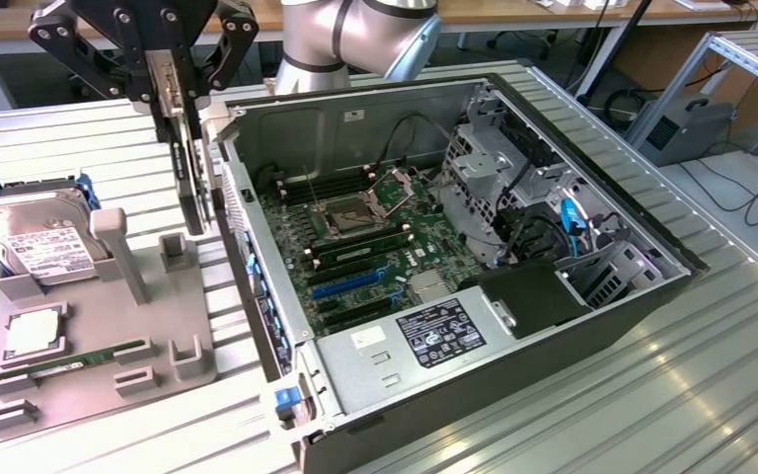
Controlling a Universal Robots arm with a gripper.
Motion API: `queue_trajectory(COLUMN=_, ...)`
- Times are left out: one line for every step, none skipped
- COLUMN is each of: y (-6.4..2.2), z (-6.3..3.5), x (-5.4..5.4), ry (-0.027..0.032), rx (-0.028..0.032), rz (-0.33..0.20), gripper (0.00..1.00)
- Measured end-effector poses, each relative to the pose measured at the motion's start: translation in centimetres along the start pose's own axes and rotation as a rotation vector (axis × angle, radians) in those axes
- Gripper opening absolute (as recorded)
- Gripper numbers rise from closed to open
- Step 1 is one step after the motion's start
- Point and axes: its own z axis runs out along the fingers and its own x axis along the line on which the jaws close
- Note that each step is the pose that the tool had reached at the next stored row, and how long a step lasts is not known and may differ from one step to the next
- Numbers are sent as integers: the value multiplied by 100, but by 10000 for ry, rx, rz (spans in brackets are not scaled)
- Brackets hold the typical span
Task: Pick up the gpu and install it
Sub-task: 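Pick up the gpu and move the gpu toward the slot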
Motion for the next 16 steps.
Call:
queue_trajectory(y=0, z=0, x=-3, ry=0, rx=0, rz=0, gripper=27)
queue_trajectory(y=0, z=0, x=-5, ry=0, rx=0, rz=0, gripper=27)
queue_trajectory(y=1, z=0, x=-9, ry=0, rx=0, rz=0, gripper=27)
queue_trajectory(y=1, z=0, x=-13, ry=1, rx=1, rz=-1, gripper=27)
queue_trajectory(y=1, z=0, x=-19, ry=0, rx=1, rz=0, gripper=27)
queue_trajectory(y=2, z=1, x=-24, ry=0, rx=0, rz=0, gripper=27)
queue_trajectory(y=2, z=0, x=-32, ry=0, rx=1, rz=0, gripper=27)
queue_trajectory(y=3, z=1, x=-38, ry=0, rx=1, rz=0, gripper=27)
queue_trajectory(y=3, z=1, x=-44, ry=0, rx=1, rz=0, gripper=27)
queue_trajectory(y=4, z=1, x=-50, ry=0, rx=0, rz=0, gripper=27)
queue_trajectory(y=4, z=2, x=-56, ry=0, rx=1, rz=0, gripper=27)
queue_trajectory(y=5, z=2, x=-63, ry=0, rx=1, rz=0, gripper=27)
queue_trajectory(y=5, z=2, x=-70, ry=0, rx=1, rz=0, gripper=27)
queue_trajectory(y=6, z=2, x=-78, ry=0, rx=1, rz=0, gripper=27)
queue_trajectory(y=6, z=2, x=-85, ry=0, rx=1, rz=0, gripper=27)
queue_trajectory(y=7, z=2, x=-93, ry=0, rx=1, rz=0, gripper=27)
